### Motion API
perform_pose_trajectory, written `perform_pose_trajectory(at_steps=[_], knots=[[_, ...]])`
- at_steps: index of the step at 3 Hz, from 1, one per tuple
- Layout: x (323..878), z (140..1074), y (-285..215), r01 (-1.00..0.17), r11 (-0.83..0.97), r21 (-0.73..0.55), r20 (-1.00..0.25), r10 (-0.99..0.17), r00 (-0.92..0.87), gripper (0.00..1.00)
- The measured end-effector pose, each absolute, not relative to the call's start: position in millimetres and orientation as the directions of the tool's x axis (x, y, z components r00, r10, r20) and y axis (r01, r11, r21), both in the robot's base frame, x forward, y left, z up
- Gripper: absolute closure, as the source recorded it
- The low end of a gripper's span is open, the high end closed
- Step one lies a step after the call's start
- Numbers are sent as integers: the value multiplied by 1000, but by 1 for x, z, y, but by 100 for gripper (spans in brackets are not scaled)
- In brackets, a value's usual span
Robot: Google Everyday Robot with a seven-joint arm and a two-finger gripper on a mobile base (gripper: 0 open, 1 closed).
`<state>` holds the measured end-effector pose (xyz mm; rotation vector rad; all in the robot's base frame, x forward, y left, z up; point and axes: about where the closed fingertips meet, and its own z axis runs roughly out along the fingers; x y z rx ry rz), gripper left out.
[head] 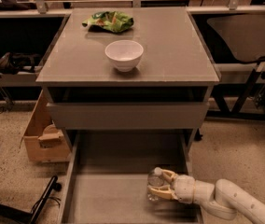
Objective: Pick water bottle from middle drawer and place on counter
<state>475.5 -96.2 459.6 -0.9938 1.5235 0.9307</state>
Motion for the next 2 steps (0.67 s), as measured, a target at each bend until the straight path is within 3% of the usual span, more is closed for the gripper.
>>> perform_pose_trajectory(at_steps=[1, 2], knots=[[467, 501, -115, -930, 354, 97, -985, -102, -141, 88], [470, 588, -126, -943, 313, 115, -984, -91, -150, 100]])
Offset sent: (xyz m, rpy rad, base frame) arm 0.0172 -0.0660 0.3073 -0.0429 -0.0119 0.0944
